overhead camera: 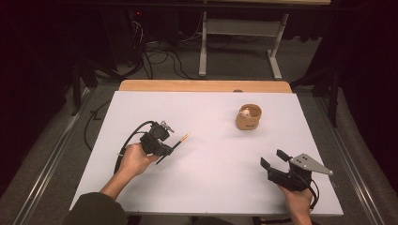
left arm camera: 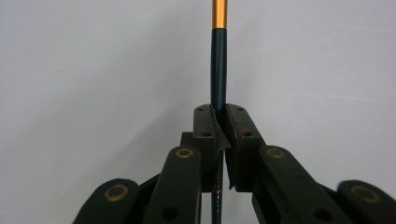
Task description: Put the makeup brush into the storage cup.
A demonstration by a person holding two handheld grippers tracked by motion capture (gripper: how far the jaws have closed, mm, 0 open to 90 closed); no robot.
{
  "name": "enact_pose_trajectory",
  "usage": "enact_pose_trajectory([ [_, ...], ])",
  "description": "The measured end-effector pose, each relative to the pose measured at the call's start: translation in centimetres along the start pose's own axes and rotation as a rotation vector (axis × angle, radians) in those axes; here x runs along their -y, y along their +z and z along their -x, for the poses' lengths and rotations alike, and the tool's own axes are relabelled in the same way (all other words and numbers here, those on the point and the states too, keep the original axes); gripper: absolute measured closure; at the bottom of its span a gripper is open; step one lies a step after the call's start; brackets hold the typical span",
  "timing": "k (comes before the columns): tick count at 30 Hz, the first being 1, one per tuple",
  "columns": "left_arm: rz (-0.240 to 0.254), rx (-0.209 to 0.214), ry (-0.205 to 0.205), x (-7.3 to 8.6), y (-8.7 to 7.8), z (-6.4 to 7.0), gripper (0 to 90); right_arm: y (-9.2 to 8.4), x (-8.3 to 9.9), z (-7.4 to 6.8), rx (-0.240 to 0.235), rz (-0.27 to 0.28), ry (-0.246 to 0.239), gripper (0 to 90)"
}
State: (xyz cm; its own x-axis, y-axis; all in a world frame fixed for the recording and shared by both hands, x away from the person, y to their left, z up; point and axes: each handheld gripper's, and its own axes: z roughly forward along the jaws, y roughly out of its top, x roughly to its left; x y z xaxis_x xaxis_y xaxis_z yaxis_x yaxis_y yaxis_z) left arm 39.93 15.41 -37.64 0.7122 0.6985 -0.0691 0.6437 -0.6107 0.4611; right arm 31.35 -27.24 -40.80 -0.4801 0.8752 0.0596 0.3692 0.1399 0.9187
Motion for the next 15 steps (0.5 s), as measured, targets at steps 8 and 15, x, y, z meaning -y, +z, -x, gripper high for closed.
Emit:
enact_pose_trajectory([
  [8, 0.038, 0.020, 0.001, 0.49, -0.60, 0.43, 83.6, 0.00, 0.00, -0.03, 0.003, 0.000, -0.001, 30.0],
  [15, 0.070, 0.026, 0.007, 0.94, -1.01, 0.93, 83.6, 0.02, 0.00, -0.02, 0.003, -0.002, -0.003, 30.0],
])
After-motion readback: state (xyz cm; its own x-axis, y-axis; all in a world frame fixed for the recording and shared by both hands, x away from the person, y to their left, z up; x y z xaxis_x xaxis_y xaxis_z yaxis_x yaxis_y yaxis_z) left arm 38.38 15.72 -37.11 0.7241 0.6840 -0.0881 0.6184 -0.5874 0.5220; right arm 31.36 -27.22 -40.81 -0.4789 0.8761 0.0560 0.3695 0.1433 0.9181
